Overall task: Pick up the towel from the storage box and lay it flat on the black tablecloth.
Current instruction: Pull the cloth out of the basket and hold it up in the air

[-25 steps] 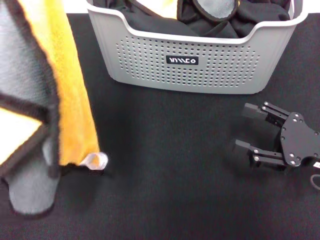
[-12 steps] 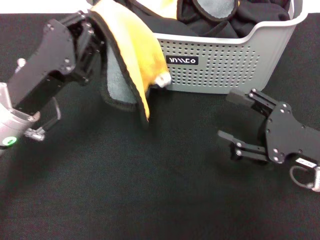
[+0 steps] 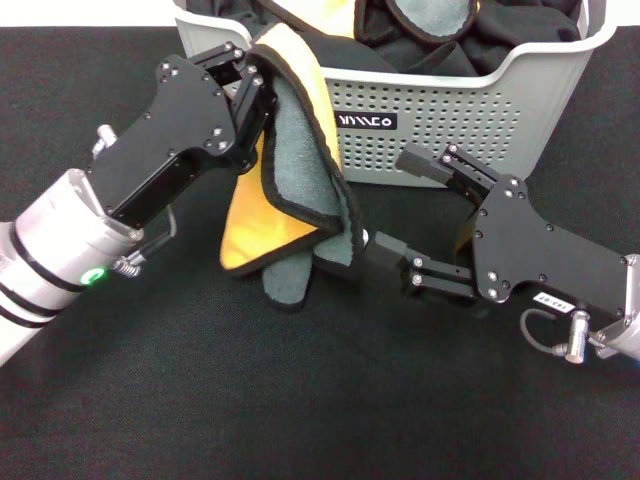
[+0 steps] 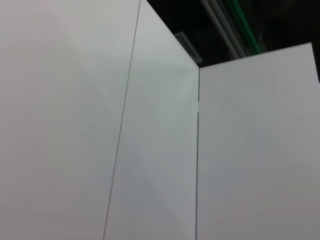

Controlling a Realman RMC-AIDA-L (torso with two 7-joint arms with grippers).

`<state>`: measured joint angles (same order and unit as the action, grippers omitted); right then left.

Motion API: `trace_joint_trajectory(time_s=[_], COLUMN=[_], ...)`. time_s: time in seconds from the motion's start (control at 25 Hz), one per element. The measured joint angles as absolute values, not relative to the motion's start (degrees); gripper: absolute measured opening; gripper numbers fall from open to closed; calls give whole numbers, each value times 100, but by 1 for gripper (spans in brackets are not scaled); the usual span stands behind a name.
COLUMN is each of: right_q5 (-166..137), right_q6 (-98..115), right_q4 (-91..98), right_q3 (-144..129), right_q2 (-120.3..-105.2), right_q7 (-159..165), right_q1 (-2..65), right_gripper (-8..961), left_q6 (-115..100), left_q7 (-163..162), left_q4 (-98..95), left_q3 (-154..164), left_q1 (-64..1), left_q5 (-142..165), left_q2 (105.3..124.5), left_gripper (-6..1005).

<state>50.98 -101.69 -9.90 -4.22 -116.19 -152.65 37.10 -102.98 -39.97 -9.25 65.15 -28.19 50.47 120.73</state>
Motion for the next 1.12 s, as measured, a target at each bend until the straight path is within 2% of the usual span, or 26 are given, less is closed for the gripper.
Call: trace_joint_trajectory(time_s=[0.76,1.12], right_q5=[4995,5011], right_q6=[-9061,-9147], right_q4=[-1331,-1311], right_q3=[103,254], right_q2=[-11619,-11619], right_q7=[-15343,-15390], right_q1=[3740,3446], right_gripper=[850,850], left_q6=[-10498,-10478], left_q7=[-4072,-4046], left_q4=[-700,-697], left_q3=[6502,6503], left_q1=[-3033,-3002], left_q5=[5017,4879], left_q2=[12085,12085], left_gripper=[17,17])
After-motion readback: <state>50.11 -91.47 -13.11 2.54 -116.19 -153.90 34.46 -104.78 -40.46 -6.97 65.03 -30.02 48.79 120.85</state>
